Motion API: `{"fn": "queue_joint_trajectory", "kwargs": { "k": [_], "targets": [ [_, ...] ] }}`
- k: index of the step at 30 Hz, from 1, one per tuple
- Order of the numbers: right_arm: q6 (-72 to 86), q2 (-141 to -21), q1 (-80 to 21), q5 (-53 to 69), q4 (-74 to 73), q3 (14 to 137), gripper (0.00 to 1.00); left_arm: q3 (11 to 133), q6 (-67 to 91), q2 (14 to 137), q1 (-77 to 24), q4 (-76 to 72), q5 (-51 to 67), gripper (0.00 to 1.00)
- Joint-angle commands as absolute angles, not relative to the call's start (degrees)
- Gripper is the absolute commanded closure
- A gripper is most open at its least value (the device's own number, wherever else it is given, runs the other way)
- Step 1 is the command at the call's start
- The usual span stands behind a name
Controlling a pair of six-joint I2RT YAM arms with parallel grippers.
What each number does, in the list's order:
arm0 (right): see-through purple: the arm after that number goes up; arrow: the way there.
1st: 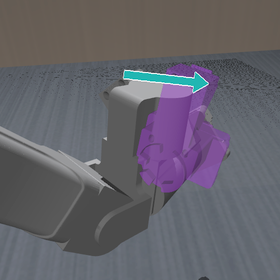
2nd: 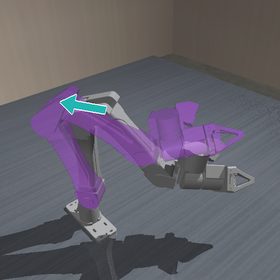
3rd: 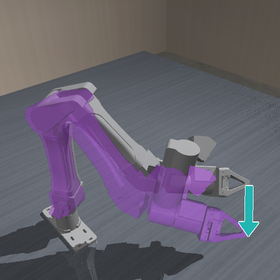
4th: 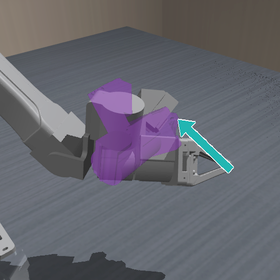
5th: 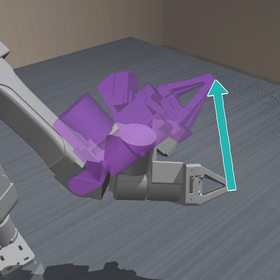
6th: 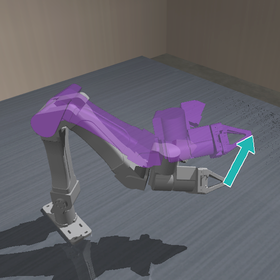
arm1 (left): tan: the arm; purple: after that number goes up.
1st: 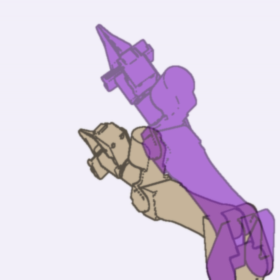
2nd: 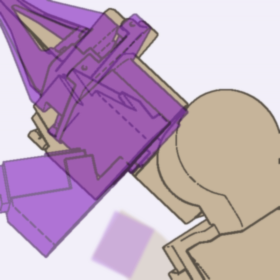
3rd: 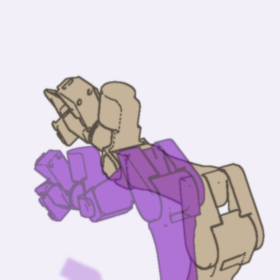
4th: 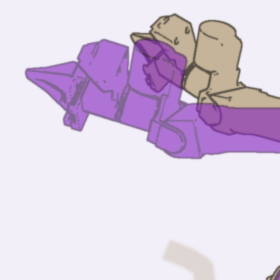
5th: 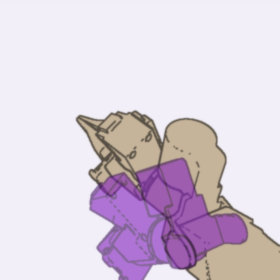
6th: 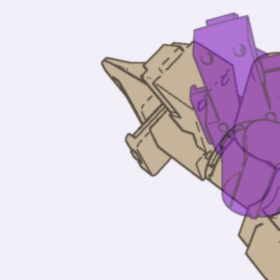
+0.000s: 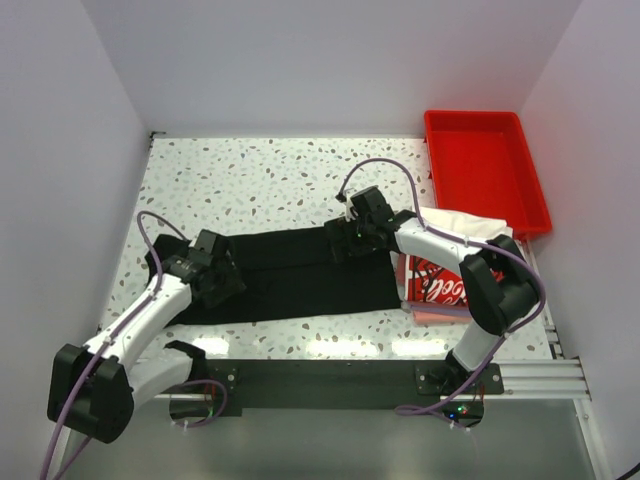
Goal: Fold and stack the t-shirts
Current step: Fold the tshirt
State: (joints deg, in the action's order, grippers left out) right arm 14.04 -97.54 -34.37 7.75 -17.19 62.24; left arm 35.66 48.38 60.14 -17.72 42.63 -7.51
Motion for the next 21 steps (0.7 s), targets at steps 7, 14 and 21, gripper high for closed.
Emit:
{"fn": "queue_joint_trajectory", "kwargs": {
  "k": [7,14,21],
  "targets": [
    [13.6,-93.1,-34.3,5.1,-17.6,64.3,0.01,45.2,47.3,52.9,-21.3,47.4,-6.6,0.00],
    [13.2,-91.9,-34.3,5.1,-17.8,63.9,0.01,49.6,48.9,61.7,-20.1,40.3,-19.5,0.00],
    [14.1,-92.5,-33.3,0.9,-18.1,64.0,0.01,43.6,49.2,70.9,-19.6,34.5,-13.6,0.00]
  ]
}}
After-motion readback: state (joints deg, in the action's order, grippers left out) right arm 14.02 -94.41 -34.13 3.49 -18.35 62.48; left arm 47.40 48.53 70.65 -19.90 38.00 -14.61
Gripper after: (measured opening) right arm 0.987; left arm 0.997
